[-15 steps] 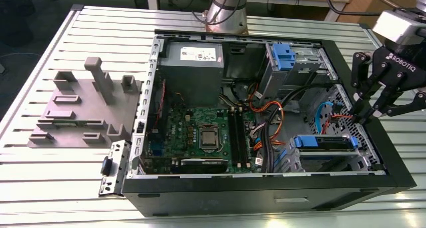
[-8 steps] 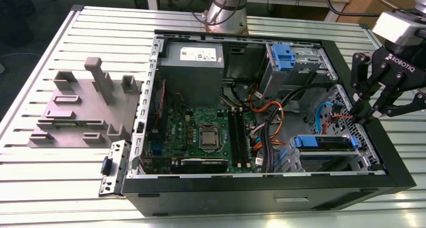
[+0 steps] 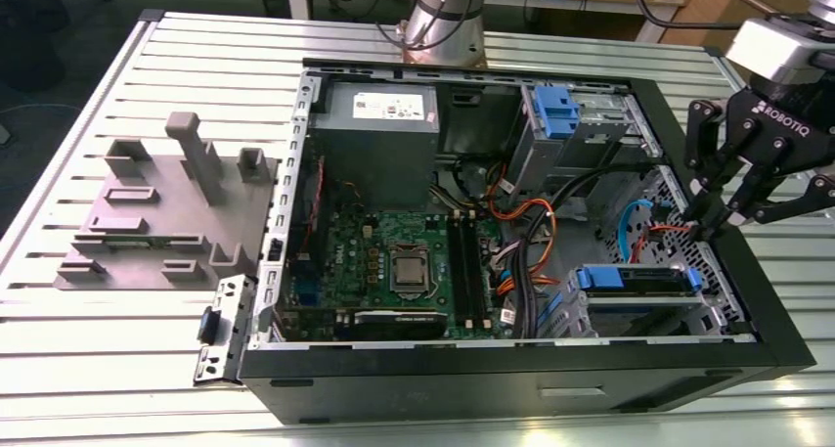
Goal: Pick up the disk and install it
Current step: 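Insert the first disk wire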
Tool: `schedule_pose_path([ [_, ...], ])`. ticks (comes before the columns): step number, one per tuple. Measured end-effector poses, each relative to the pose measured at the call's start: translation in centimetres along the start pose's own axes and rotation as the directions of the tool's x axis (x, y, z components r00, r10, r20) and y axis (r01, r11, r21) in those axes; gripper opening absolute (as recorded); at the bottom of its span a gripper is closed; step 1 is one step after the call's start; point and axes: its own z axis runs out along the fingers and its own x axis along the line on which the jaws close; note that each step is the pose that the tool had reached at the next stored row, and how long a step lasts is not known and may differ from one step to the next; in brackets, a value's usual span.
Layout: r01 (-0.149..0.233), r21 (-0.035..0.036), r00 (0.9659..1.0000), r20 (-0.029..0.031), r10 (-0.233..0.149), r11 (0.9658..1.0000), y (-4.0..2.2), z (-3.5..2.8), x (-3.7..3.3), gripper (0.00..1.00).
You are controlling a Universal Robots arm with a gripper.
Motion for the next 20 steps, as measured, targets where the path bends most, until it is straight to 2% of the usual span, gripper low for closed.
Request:
schedule_pose_path([
  [3, 0.005, 0.0006, 1.0000, -0.0020, -0.005, 1.0000, -0.06, -0.03, -0.21, 0.31],
  [7, 0.015, -0.0001, 0.9998, -0.0115, -0.015, 0.9999, -0.11, 0.07, -0.34, 0.31],
  [11, 0.025, -0.0011, 0.9994, -0.0223, -0.025, 0.9997, -0.16, 0.24, -0.48, 0.31],
  [15, 0.032, -0.0047, 0.9987, -0.0387, -0.032, 0.9995, -0.20, 0.40, -0.57, 0.31],
  [17, 0.035, -0.0059, 0.9984, -0.0448, -0.035, 0.9994, -0.22, 0.44, -0.60, 0.31],
  [20, 0.037, -0.0058, 0.9983, -0.0455, -0.037, 0.9993, -0.22, 0.44, -0.60, 0.31],
])
